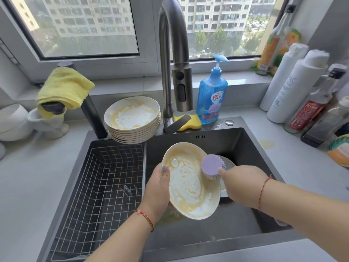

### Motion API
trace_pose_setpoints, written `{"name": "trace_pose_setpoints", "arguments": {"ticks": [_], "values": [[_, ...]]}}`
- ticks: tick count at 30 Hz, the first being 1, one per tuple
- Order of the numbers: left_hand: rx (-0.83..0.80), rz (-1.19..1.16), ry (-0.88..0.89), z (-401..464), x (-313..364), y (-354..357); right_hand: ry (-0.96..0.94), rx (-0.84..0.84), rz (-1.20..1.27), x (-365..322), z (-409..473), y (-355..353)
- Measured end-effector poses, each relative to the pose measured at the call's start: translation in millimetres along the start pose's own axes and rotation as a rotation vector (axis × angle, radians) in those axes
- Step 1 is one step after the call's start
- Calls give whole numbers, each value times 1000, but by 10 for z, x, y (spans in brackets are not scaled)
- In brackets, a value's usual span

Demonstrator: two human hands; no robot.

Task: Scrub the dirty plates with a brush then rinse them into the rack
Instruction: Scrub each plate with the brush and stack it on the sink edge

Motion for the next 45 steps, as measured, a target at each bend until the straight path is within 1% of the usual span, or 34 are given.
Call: {"name": "trace_pose_setpoints", "arguments": {"ticks": [2,4,6,8,9,11,13,15,16,18,20,22,24,26,29,30,31,33,35,37,38,39,41,42,44,45], "values": [[37,-13,5,11,25,-58,-108,-85,44,-112,-33,96],[74,-17,-3,19,27,-116,-233,-125,214,-271,-137,123],[82,-37,-22,28,-9,-139,-314,-83,458,-372,-233,47],[62,-53,-42,31,-39,-120,-349,-27,729,-404,-256,-53],[43,-61,-43,34,-51,-95,-349,-10,826,-423,-244,-109],[-7,-126,-84,22,-89,-31,-338,54,963,-456,-180,-216],[-52,-202,-148,-24,-125,39,-290,179,1017,-443,-67,-299],[-87,-229,-193,-42,-165,106,-213,298,937,-348,73,-308],[-86,-245,-198,-34,-178,117,-161,350,850,-271,127,-300],[-56,-258,-187,-27,-148,93,-36,429,574,-92,157,-272],[-15,-253,-159,-5,-103,20,35,384,387,14,153,-194],[32,-253,-140,21,-84,-76,58,285,329,44,111,-75],[66,-251,-126,48,-76,-145,33,215,316,7,56,-8],[87,-230,-107,66,-58,-176,-43,146,333,-111,10,24],[119,-169,-73,75,-25,-208,-217,3,367,-361,-119,16],[121,-148,-64,84,-21,-216,-261,-36,403,-427,-175,2],[116,-137,-57,89,-7,-211,-298,-40,471,-470,-220,-24],[100,-129,-47,93,8,-183,-343,10,681,-509,-274,-125],[66,-128,-47,63,37,-106,-336,60,864,-509,-236,-250],[36,-139,-66,15,42,-28,-275,144,956,-438,-129,-369],[21,-130,-73,0,30,5,-240,204,952,-374,-56,-415],[10,-109,-72,-13,26,28,-205,270,905,-295,4,-454],[11,-61,-49,-19,29,23,-121,342,666,-119,91,-479],[28,-30,-29,-8,32,-4,-84,316,512,-51,132,-436],[92,16,13,-2,84,-87,-55,137,218,-16,174,-248],[121,26,32,-4,110,-129,-93,37,137,-57,175,-113]]}}
Point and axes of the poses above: each hand's wrist, its own z-axis towards the middle knuckle, its own y-axis out of the palm, x = y × z, the point moved 8 cm from there along z, towards the middle knuckle, and after that the axes turned 9 degrees about -y, right-handed, at the moved point
